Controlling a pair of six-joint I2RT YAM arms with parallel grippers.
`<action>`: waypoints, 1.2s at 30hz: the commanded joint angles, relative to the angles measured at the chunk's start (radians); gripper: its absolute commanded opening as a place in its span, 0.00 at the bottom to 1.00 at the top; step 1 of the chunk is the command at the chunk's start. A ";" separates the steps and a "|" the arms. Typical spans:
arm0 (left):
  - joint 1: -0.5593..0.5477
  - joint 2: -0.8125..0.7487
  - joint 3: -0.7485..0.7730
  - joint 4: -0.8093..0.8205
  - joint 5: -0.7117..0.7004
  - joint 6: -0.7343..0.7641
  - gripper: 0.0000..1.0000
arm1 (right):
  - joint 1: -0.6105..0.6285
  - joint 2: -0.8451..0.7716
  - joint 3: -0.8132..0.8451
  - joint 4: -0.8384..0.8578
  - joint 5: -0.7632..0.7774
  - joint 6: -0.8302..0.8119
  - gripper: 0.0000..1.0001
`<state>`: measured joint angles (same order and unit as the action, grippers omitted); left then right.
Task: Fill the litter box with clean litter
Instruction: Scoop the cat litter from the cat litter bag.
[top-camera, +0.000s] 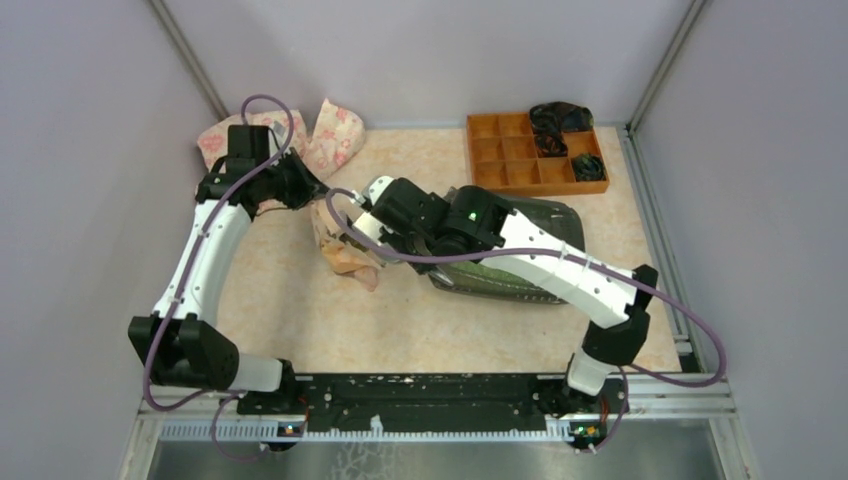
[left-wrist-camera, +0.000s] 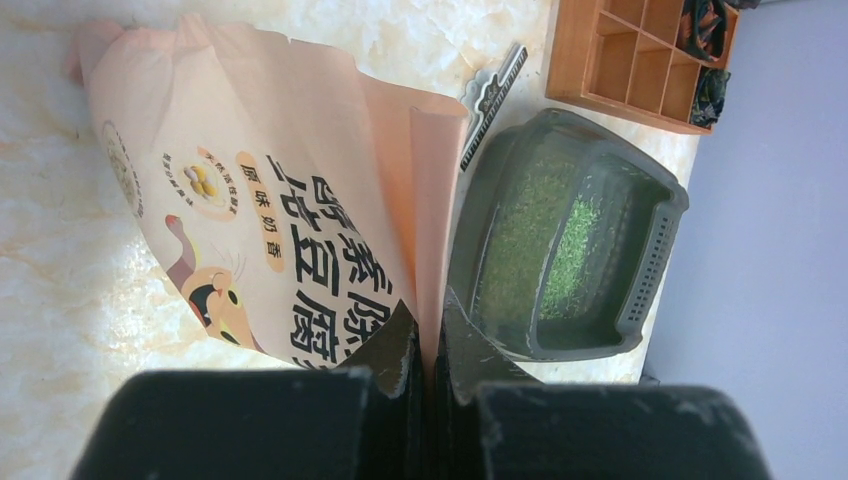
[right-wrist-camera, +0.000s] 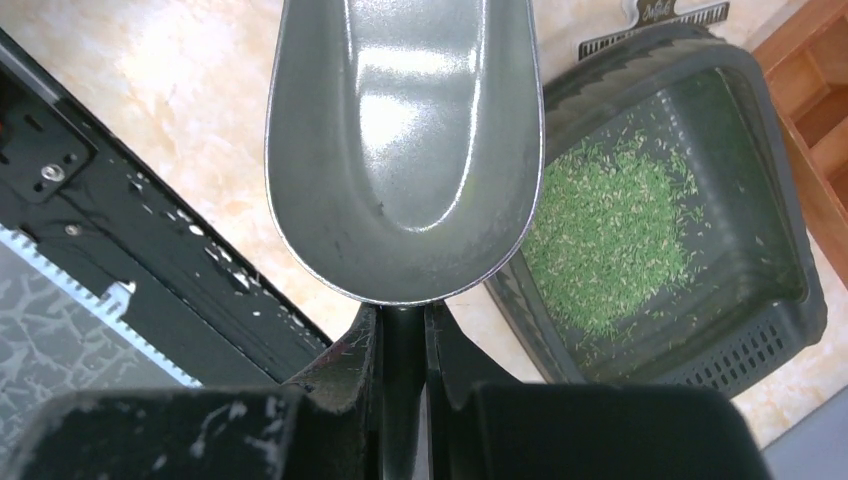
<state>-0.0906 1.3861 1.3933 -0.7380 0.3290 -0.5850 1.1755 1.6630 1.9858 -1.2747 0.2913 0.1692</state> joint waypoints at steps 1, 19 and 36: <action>-0.008 -0.036 -0.017 0.059 0.002 0.025 0.00 | 0.006 0.038 0.031 -0.045 0.025 0.014 0.00; -0.008 -0.032 -0.034 0.065 0.012 0.050 0.03 | 0.013 0.199 0.169 -0.127 0.037 -0.008 0.00; -0.008 -0.032 -0.045 0.084 0.053 0.050 0.04 | 0.036 0.318 0.290 -0.175 0.025 -0.015 0.00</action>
<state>-0.0940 1.3815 1.3567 -0.7033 0.3489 -0.5480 1.1881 1.9736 2.2143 -1.4548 0.3050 0.1570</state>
